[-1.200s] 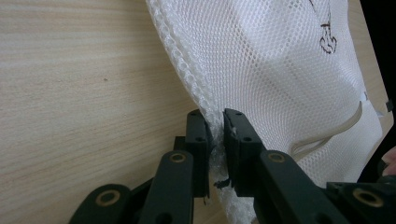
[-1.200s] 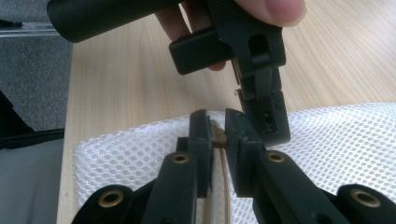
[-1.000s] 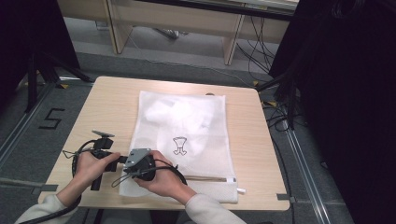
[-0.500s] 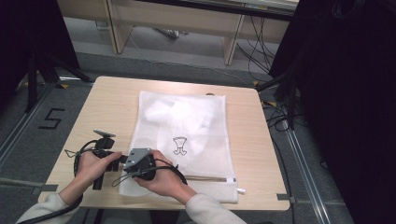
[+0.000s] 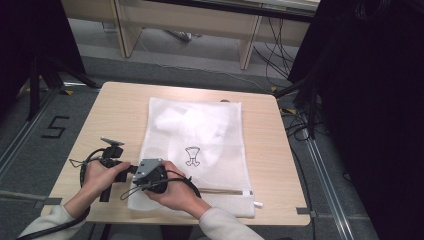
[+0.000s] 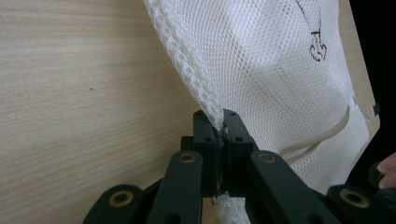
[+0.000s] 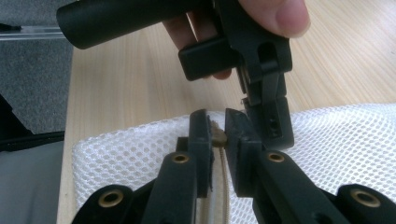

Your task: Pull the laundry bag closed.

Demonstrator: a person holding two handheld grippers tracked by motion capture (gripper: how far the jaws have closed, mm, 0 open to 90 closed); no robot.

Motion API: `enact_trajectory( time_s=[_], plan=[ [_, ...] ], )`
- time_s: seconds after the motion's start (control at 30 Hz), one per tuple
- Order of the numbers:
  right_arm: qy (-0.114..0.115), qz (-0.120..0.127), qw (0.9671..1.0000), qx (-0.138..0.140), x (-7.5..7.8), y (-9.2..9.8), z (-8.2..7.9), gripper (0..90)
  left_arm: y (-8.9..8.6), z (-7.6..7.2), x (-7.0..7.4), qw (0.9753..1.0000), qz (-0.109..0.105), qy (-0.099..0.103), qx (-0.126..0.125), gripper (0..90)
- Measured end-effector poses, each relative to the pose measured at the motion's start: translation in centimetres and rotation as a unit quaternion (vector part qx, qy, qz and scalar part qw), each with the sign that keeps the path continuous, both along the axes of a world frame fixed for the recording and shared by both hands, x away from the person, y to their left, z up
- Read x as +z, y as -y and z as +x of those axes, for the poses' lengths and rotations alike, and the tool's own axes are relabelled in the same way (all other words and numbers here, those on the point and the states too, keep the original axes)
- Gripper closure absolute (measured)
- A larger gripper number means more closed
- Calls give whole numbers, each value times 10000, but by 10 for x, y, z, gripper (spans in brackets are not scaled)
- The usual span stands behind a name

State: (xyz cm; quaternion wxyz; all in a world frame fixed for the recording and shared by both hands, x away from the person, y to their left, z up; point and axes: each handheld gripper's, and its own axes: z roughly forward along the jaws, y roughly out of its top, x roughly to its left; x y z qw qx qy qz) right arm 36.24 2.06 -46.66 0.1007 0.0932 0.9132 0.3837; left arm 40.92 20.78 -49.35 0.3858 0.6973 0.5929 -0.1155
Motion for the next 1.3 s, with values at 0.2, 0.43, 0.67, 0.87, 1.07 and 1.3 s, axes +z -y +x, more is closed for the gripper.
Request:
enact_trajectory(
  time_s=[0.2,0.43,0.67,0.87,1.07,1.3],
  plan=[
    [-200,40,9998,-65,-3,5,3,824,-1,0,3,10000,-74,31,-32,863],
    [-200,11,9998,10,-3,10,5,825,-3,1,4,9999,-121,6,-38,865],
    [-289,-10,9996,-79,-3,14,3,826,-4,1,4,9999,-127,0,-60,866],
    [-184,-30,9998,-28,-2,15,4,826,-4,1,4,9999,-116,-7,-69,866],
    [-198,-63,9998,-68,0,19,5,826,-3,1,5,9999,-141,-72,-25,867],
    [-197,-53,9998,-81,-2,22,4,826,-2,0,6,9997,-173,-190,41,866]
  ],
)
